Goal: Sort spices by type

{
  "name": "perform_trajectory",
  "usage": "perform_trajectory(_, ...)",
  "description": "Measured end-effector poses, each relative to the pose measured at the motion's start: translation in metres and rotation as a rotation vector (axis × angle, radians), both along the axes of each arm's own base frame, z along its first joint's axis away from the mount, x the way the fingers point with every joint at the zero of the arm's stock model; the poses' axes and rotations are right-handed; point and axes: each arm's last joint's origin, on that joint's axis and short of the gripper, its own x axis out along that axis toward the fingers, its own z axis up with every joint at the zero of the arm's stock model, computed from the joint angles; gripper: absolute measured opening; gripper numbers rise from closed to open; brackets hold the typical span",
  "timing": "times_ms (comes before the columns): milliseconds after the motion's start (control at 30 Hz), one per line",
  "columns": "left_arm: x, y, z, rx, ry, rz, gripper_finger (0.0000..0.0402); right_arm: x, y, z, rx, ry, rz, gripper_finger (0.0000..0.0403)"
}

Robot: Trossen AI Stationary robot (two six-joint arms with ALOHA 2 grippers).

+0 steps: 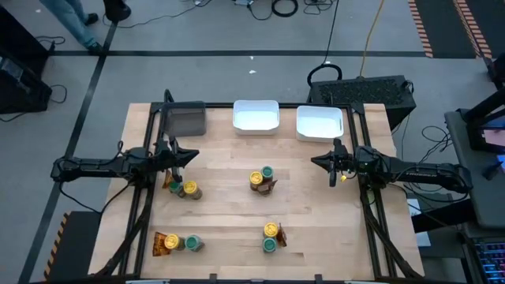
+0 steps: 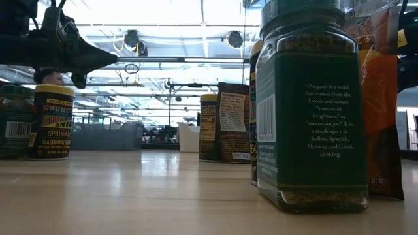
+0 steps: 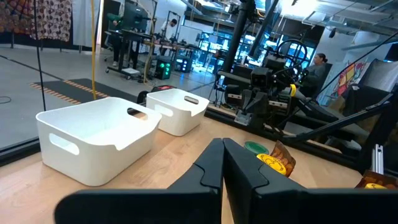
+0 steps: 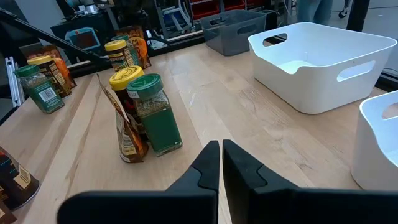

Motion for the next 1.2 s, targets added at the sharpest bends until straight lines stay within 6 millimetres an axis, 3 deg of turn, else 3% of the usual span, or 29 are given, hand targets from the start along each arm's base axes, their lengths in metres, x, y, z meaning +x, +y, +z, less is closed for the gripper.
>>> perform_trajectory(800, 0.000, 0.000, 0.000, 0.000, 0.000, 0.000, 0.0013, 0.000, -0.002, 0.002, -0.003, -0.017, -0.037, 0.0000)
perform_trajectory(1000, 0.000, 0.000, 0.000, 0.000, 0.000, 0.000, 0.0013, 0.001, -0.002, 0.009, 0.158, -0.137, -0.071, 0.0000)
perform_trajectory(1200, 0.000, 0.000, 0.001, -0.014, -0.012, -0.001, 0.0013, 0.001, -0.006, 0.029, 0.401, -0.424, -0.205, 0.0000)
